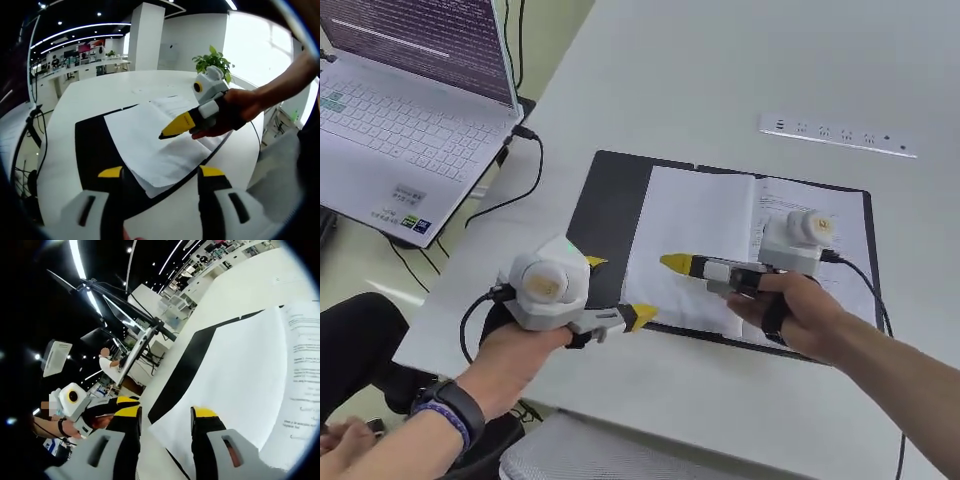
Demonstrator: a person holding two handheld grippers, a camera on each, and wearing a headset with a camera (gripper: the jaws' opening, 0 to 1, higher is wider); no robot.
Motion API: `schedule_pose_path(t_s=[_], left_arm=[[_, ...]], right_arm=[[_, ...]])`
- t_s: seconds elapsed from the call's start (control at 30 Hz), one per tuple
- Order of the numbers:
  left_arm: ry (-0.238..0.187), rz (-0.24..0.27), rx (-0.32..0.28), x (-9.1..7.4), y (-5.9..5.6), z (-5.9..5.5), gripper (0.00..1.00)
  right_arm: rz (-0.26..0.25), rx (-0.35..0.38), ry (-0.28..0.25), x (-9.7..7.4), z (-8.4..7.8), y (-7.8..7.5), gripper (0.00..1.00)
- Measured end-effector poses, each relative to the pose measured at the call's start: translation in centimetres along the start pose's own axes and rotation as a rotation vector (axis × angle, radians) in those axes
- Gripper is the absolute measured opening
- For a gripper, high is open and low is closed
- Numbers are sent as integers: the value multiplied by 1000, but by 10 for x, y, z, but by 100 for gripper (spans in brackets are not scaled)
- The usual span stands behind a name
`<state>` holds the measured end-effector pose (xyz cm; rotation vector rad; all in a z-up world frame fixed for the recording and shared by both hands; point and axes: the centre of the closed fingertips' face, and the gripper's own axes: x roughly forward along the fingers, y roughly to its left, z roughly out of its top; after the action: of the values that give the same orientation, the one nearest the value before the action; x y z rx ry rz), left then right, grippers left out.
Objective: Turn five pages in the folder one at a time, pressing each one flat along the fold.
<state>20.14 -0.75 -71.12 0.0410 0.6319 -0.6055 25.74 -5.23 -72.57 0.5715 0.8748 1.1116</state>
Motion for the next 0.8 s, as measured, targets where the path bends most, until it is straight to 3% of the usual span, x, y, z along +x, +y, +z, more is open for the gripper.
schedule_pose_path(t_s=[0.33,0.57,0.8], left_arm=[[6,-33,28,30,-2,6,32],[56,-30,15,46,2,-15,11],[94,-9,-5,52,9,-40,1]], right_arm=[[-51,24,-60,-30,16,-17,33],[-68,26,-64,-44,15,-25,33],[-82,44,-71,-54,8,-19,31]])
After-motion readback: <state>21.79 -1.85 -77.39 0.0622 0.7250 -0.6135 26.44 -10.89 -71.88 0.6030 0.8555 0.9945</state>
